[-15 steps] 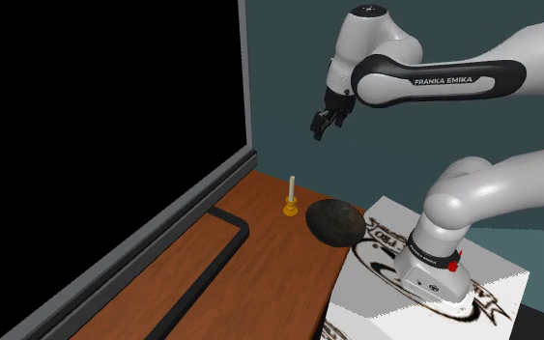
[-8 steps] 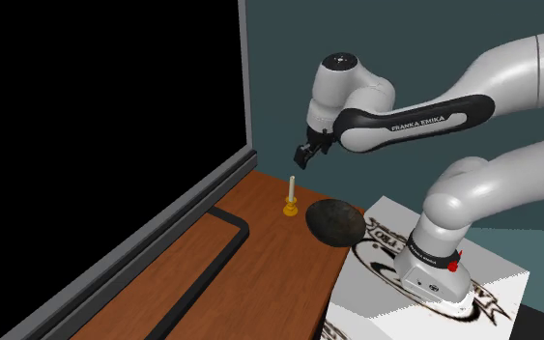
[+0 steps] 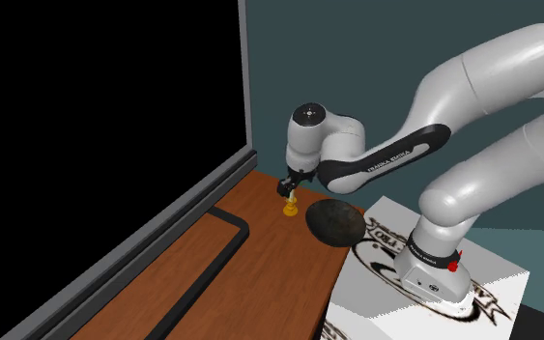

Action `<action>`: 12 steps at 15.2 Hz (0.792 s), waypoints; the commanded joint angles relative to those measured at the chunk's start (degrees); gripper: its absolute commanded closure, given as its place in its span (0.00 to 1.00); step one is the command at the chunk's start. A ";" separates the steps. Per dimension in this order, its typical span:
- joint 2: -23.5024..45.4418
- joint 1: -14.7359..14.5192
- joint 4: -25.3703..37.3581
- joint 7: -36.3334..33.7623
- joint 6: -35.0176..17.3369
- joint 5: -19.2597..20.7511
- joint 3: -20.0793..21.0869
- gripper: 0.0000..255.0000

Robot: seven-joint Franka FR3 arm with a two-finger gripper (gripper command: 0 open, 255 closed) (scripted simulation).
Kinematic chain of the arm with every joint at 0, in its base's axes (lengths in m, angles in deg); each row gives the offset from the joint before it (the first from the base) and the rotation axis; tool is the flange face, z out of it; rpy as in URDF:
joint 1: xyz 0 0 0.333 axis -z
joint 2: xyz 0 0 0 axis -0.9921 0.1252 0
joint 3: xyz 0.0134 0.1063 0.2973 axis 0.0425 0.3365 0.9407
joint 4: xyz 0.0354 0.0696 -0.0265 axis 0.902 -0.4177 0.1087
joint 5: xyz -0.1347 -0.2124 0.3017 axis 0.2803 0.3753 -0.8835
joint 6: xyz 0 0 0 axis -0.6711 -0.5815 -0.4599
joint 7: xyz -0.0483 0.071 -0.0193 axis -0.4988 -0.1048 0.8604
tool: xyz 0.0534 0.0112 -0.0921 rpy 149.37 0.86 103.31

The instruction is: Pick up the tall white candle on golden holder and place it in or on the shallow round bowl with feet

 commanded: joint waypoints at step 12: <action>11.02 12.00 -0.06 -12.26 -9.27 11.95 10.94 0.00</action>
